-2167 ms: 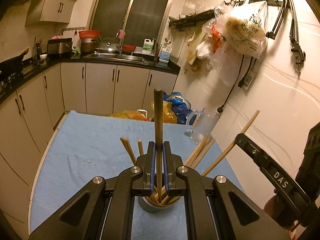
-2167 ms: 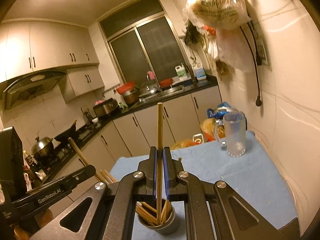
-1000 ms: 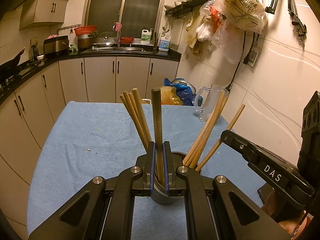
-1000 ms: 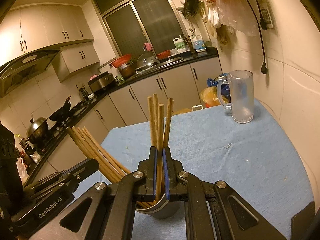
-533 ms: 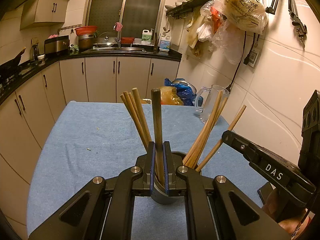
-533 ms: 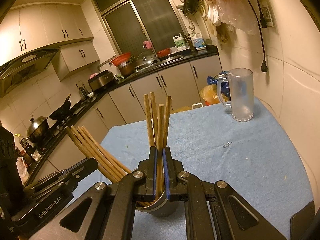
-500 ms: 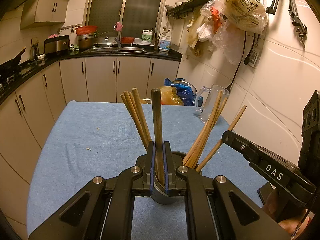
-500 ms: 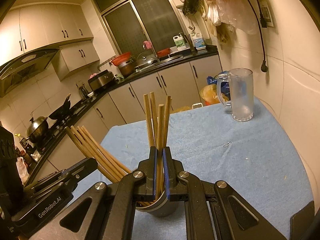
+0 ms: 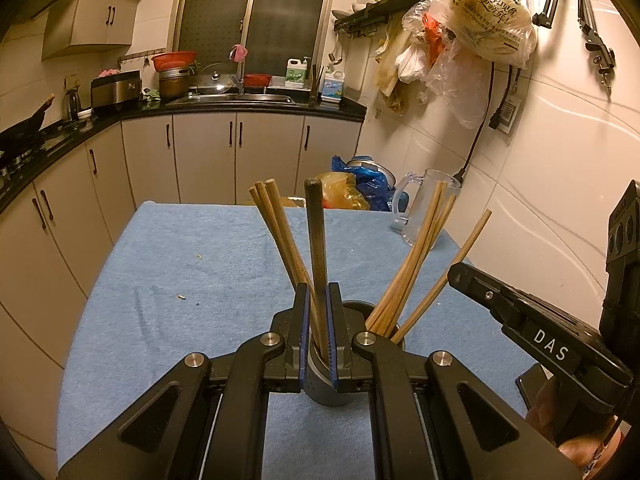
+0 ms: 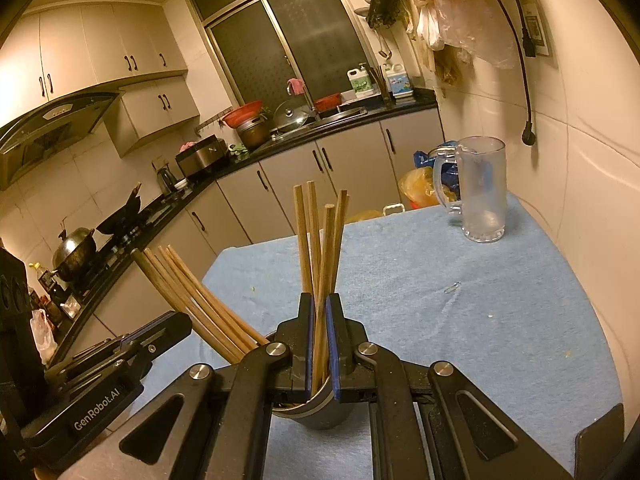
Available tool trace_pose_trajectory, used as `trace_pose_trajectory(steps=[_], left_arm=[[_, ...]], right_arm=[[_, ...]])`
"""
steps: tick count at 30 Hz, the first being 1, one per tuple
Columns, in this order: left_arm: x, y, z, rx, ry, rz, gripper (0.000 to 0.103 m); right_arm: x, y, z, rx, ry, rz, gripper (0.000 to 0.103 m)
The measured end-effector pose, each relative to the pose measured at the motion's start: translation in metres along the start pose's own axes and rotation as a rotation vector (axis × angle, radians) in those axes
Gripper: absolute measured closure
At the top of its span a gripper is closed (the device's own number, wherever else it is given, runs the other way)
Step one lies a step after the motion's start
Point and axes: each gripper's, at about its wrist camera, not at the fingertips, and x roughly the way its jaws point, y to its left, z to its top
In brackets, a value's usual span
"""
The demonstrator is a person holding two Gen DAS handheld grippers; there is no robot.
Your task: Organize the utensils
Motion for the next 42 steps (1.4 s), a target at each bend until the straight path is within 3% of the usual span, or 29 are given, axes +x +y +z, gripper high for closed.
trace_pose_trajectory(steps=[6, 9, 13, 14, 16, 20, 22, 26, 29, 31, 35, 42], left_arm=[[-0.004, 0.005, -0.005, -0.005, -0.004, 0.012, 0.087], [-0.009, 0.006, -0.007, -0.003, -0.019, 0.024, 0.078], [-0.018, 0.008, -0.010, -0.009, -0.030, 0.043, 0.077], [-0.020, 0.006, -0.009, -0.011, -0.038, 0.050, 0.075], [-0.030, 0.009, -0.013, -0.013, -0.062, 0.069, 0.061], [-0.049, 0.015, -0.025, -0.011, -0.089, 0.130, 0.052], [-0.057, 0.017, -0.030, -0.006, -0.094, 0.186, 0.034], [-0.080, 0.023, -0.049, 0.001, -0.117, 0.301, 0.018], [-0.093, 0.021, -0.064, 0.019, -0.103, 0.381, 0.013], [-0.098, 0.018, -0.074, 0.034, -0.086, 0.407, 0.006], [-0.112, 0.010, -0.102, 0.073, -0.064, 0.450, 0.004], [-0.113, 0.001, -0.123, 0.112, 0.006, 0.447, 0.002]], right_arm=[[-0.003, 0.002, 0.001, -0.009, 0.004, -0.008, 0.094], [-0.005, 0.001, 0.001, -0.010, 0.002, -0.013, 0.083], [-0.009, 0.000, 0.002, -0.015, -0.001, -0.020, 0.076], [-0.012, -0.001, 0.002, -0.015, -0.003, -0.023, 0.071], [-0.019, -0.002, 0.002, -0.022, -0.020, -0.032, 0.064], [-0.034, 0.000, 0.001, -0.046, -0.049, -0.078, 0.046], [-0.043, 0.000, -0.001, -0.064, -0.058, -0.116, 0.034], [-0.065, 0.007, -0.011, -0.117, -0.102, -0.205, 0.013], [-0.078, 0.015, -0.023, -0.154, -0.117, -0.268, 0.009], [-0.087, 0.022, -0.039, -0.184, -0.113, -0.296, 0.006], [-0.095, 0.032, -0.067, -0.226, -0.074, -0.332, 0.005], [-0.111, 0.031, -0.106, -0.208, -0.039, -0.323, 0.004]])
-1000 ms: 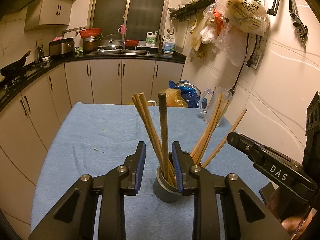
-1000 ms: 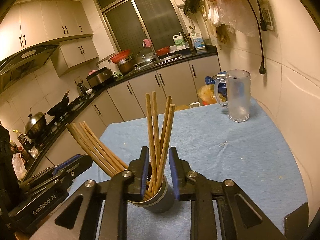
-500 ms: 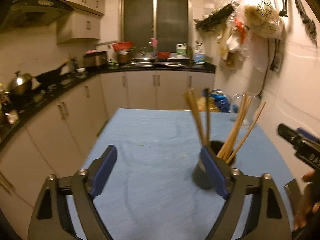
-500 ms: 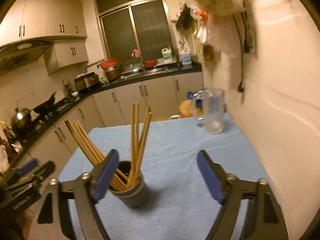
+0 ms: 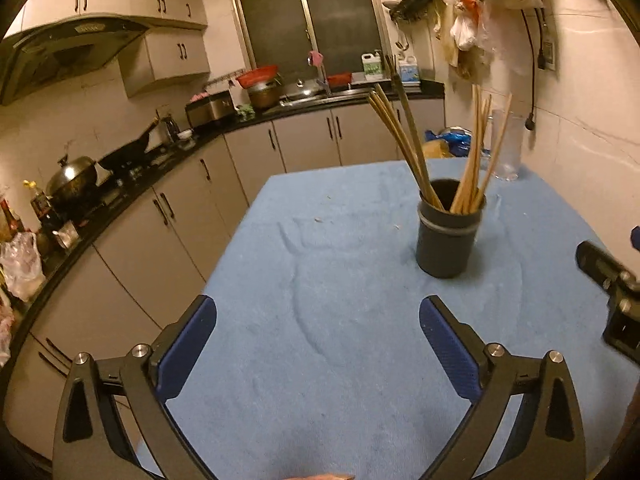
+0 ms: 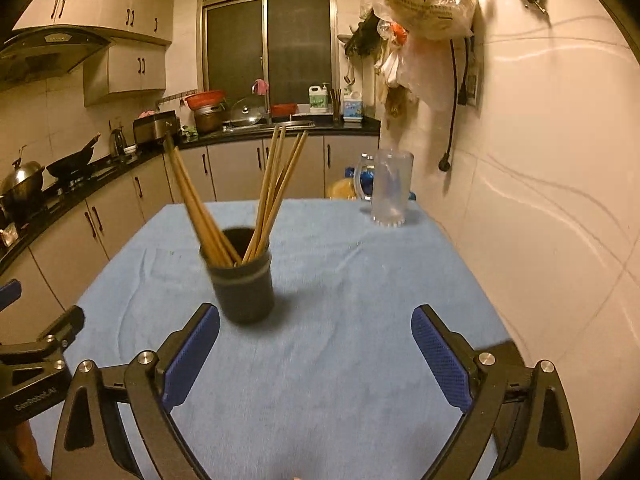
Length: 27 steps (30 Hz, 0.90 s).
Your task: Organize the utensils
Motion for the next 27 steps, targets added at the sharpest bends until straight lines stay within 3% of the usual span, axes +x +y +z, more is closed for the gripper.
trace_pose_trajectory(steps=[6, 27], left_arm=[[0.000, -0.004, -0.008, 0.022, 0.005, 0.043, 0.002], [0.004, -0.004, -0.017, 0.009, 0.024, 0.024, 0.002]], right_arm=[[-0.002, 0.007, -0.012, -0.018, 0.008, -0.010, 0.004], [0.005, 0.025, -0.021, -0.053, 0.047, -0.028, 0.004]])
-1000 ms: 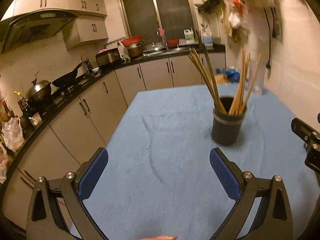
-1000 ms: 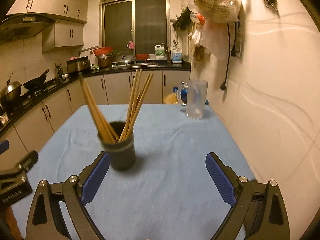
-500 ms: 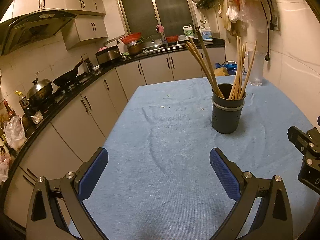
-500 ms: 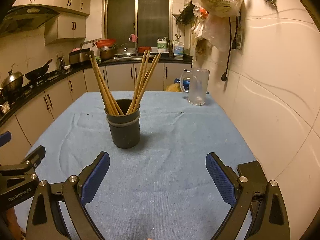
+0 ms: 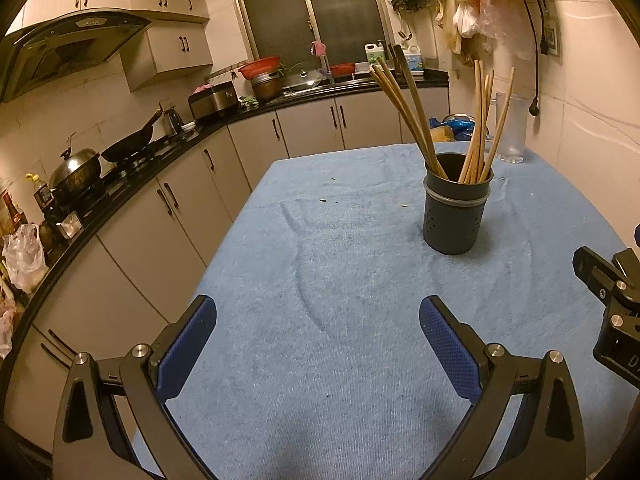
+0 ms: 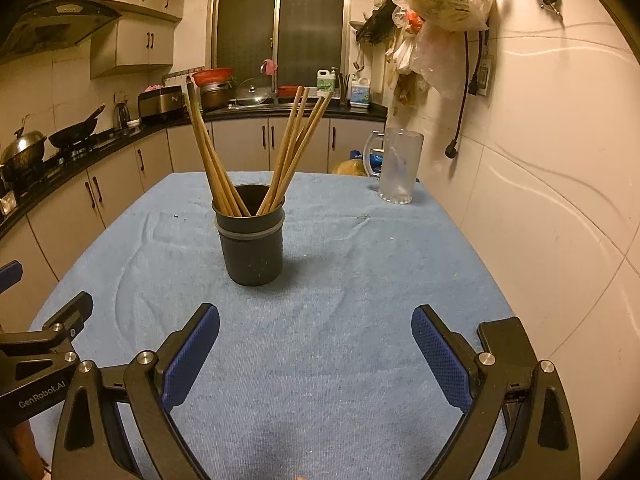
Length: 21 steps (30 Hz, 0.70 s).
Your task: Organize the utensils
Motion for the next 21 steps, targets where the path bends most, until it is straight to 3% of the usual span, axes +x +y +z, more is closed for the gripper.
trace_pose_trajectory(steps=[21], left_arm=[[-0.045, 0.004, -0.009, -0.019, -0.054, -0.004, 0.002]], right_arm=[[-0.046, -0.003, -0.008, 0.002, -0.068, -0.012, 0.004]])
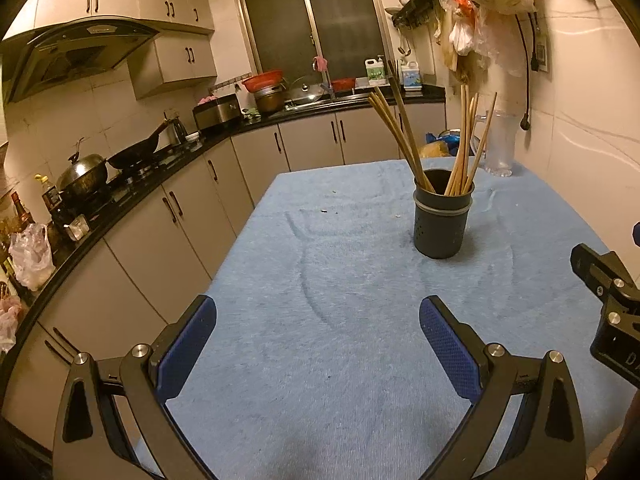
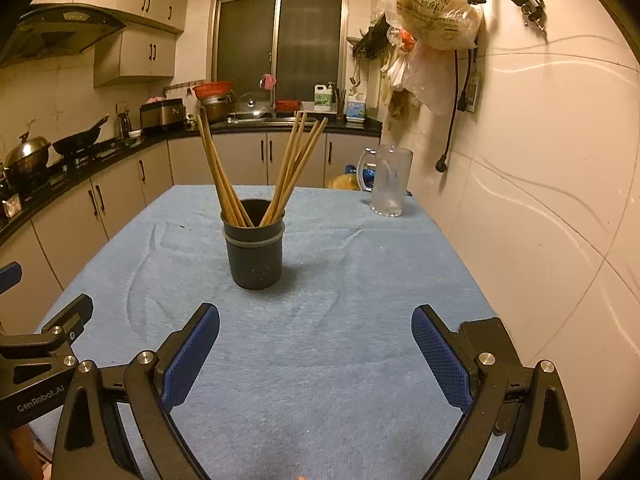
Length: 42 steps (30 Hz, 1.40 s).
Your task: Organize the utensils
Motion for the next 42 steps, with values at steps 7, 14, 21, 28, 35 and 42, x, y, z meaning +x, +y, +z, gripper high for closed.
trace_pose_trajectory(steps=[7, 14, 21, 28, 35, 42], left_arm=[[-0.012, 0.001, -0.001, -0.002, -0.022, 0.002, 0.002], [-0.016, 0.000, -0.003, -0.011, -0.027, 0.000, 0.002], [-0.017, 0.001, -0.003, -0.015, -0.025, -0.004, 0.002], [-0.011, 0.003, -0.001, -0.018, -0.009, 0.000, 0.002], [-0.004, 0.003, -0.001, -0.018, 0.000, 0.004, 0.002], [0.002, 0.002, -0.001, -0.017, 0.012, 0.003, 0.002]], right_arm=[[-0.016, -0.006, -0.001, 0.021, -0.025, -0.011, 0.003], [-0.020, -0.005, -0.002, 0.022, -0.016, -0.010, 0.003], [-0.020, -0.005, -0.002, 0.018, -0.012, -0.011, 0.003], [-0.013, -0.002, -0.005, 0.012, 0.009, -0.001, 0.003], [-0.004, -0.002, -0.005, 0.016, 0.026, 0.006, 0.003], [0.003, -0.002, -0.005, 0.018, 0.044, 0.011, 0.003]])
